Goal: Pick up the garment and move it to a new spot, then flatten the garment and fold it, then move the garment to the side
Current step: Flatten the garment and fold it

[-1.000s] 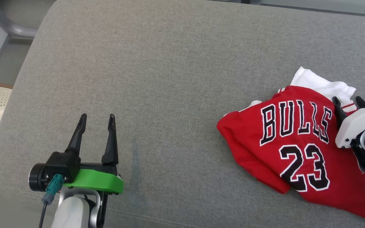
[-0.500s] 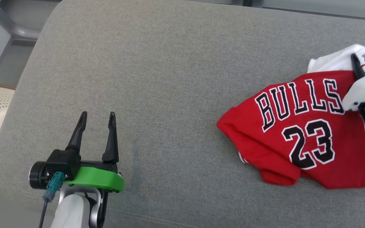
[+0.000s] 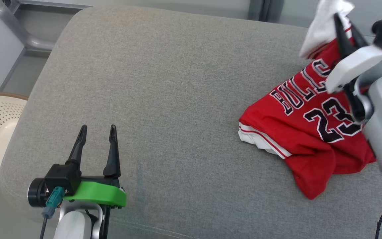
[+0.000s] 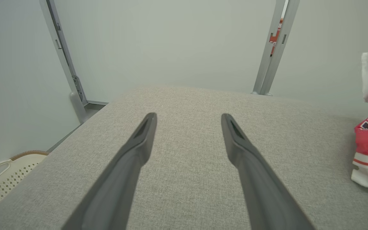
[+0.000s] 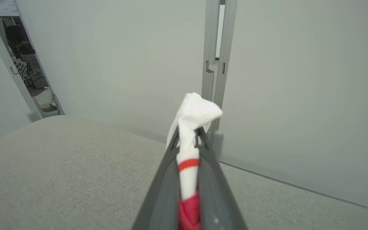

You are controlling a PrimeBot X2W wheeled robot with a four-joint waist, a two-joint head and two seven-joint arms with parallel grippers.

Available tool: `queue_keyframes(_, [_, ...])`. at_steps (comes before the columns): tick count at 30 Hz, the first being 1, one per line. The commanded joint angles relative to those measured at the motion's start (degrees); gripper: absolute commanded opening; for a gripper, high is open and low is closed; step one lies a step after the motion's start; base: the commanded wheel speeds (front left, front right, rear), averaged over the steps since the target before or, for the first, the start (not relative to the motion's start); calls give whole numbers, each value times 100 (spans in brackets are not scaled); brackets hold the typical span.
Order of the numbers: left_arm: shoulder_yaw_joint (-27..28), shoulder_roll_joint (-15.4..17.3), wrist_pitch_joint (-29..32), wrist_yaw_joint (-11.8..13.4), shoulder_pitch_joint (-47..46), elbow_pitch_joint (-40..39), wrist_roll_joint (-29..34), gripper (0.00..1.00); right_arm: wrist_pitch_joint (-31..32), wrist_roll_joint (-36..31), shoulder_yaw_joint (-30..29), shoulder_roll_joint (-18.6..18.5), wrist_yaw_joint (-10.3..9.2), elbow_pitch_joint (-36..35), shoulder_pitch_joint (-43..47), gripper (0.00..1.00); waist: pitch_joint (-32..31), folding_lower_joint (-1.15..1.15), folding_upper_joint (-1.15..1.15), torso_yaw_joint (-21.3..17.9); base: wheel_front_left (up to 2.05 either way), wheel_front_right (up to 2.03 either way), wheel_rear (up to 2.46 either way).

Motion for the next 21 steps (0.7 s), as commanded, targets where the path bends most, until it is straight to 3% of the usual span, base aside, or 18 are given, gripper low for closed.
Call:
queue_keyframes(1, [27,12,-17,39,88,2,-20,100,-37,-38,144,57,-1,-179,297,0,-143,0,0,0,0,0,0])
queue_keyframes(13, [162,12,-17,0,328,-25,61,100,-35,-317,1578,599,-1,-2166,2393,0,-471,0,0,-103,0,0,0])
queue_keyframes(21, [42,12,-17,63,356,-26,-14,100,-17,-558,2633,984,-3,-2118,3204,3,-501,0,0,-89,0,0,0])
